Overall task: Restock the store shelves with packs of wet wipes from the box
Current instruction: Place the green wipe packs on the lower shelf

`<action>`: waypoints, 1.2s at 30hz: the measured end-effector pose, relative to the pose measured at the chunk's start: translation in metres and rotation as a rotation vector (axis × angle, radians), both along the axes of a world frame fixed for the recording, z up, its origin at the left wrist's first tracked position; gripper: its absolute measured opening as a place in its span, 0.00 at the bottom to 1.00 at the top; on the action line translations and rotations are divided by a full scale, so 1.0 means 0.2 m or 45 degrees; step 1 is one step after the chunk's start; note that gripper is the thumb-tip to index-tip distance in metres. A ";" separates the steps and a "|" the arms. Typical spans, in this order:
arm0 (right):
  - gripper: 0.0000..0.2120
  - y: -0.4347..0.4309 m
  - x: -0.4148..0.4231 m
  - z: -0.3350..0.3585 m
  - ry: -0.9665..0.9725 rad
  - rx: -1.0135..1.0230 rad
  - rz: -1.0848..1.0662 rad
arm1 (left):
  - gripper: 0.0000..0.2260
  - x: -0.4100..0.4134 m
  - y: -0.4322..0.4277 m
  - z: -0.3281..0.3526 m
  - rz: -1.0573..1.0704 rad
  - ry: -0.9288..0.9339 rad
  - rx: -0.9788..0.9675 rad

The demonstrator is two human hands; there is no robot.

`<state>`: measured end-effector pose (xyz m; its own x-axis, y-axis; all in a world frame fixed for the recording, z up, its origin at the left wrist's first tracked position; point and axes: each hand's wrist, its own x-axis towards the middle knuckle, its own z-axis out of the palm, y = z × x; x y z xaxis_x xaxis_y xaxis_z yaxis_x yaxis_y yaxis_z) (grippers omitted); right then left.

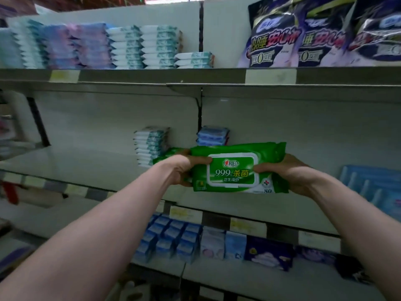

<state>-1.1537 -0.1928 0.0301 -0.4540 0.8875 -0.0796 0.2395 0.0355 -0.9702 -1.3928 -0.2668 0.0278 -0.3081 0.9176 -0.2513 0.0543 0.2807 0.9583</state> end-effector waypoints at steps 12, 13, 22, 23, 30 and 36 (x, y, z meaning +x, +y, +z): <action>0.29 0.30 0.05 0.06 -0.116 0.261 -0.278 | 0.31 0.06 0.48 0.09 -0.171 0.211 0.250; 0.30 0.34 0.07 0.07 -0.126 0.275 -0.308 | 0.34 0.09 0.52 0.10 -0.188 0.237 0.274; 0.37 0.66 0.18 0.13 -0.163 0.419 -0.399 | 0.38 0.23 0.92 0.20 -0.206 0.644 0.378; 0.37 0.70 0.19 0.13 -0.174 0.417 -0.394 | 0.38 0.24 0.97 0.20 -0.204 0.663 0.365; 0.33 0.90 0.23 0.05 -0.274 0.361 -0.240 | 0.44 0.24 1.12 0.10 -0.277 0.761 0.257; 0.36 0.91 0.28 -0.05 -0.253 0.382 -0.229 | 0.43 0.24 1.06 0.05 -0.339 0.879 0.208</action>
